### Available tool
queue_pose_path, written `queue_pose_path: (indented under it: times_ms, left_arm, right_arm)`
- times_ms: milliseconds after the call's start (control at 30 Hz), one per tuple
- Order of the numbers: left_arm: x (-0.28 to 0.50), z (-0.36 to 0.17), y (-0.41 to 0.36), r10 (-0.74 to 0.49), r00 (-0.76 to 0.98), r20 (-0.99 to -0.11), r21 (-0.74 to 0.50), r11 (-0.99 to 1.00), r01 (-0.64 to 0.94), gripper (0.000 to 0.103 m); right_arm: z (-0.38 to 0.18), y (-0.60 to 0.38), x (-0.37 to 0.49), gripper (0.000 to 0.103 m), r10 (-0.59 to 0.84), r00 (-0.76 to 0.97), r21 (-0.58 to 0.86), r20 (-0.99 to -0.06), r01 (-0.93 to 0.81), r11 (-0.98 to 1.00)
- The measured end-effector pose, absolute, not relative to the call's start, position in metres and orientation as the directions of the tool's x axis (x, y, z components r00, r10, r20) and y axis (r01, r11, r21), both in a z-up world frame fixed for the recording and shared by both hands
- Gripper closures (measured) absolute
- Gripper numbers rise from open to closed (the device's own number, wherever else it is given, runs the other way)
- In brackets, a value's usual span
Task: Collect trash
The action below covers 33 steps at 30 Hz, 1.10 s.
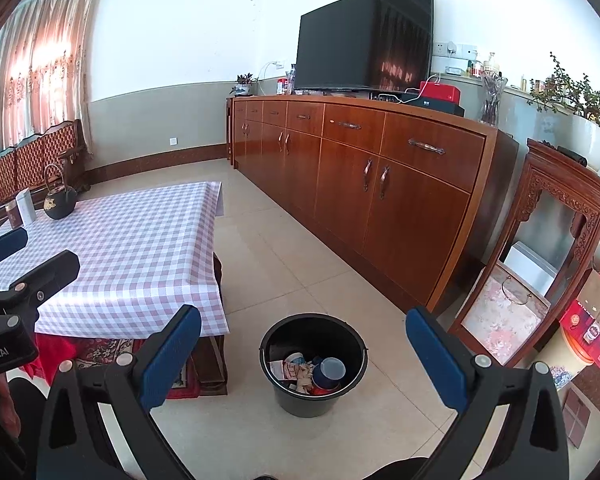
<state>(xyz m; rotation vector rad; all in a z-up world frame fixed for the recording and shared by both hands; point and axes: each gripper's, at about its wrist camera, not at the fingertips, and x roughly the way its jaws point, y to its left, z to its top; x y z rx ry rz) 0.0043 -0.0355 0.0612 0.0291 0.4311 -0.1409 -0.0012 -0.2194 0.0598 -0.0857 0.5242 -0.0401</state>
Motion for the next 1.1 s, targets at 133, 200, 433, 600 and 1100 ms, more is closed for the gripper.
queue_pose_path:
  times_ms: [133, 200, 433, 600, 1100]
  left_arm:
    - [0.0042, 0.0621, -0.0372, -0.131, 0.899, -0.417, -0.001, 0.99, 0.144, 0.0]
    - [0.0042, 0.0618, -0.0374, -0.13, 0.898, -0.419, -0.002, 0.99, 0.143, 0.0]
    - [0.0046, 0.063, -0.0358, -0.128, 0.897, -0.422, -0.006, 0.99, 0.138, 0.0]
    - [0.0057, 0.0616, -0.0348, -0.129, 0.896, -0.426, -0.008, 0.99, 0.139, 0.0]
    - [0.0061, 0.0611, -0.0316, -0.127, 0.895, -0.428, -0.012, 0.991, 0.135, 0.0]
  right_arm:
    - [0.0616, -0.2213, -0.0013, 0.0, -0.06, 0.867, -0.089, -0.495, 0.018, 0.996]
    - [0.062, -0.2208, -0.0017, 0.0, -0.06, 0.868, -0.089, -0.493, 0.018, 0.996]
    - [0.0625, -0.2203, -0.0017, 0.0, -0.058, 0.869, -0.091, -0.491, 0.015, 0.996]
    - [0.0618, -0.2197, -0.0019, 0.0, -0.057, 0.869, -0.092, -0.491, 0.014, 0.996]
    - [0.0616, -0.2187, -0.0024, 0.0, -0.051, 0.87, -0.09, -0.49, 0.008, 0.996]
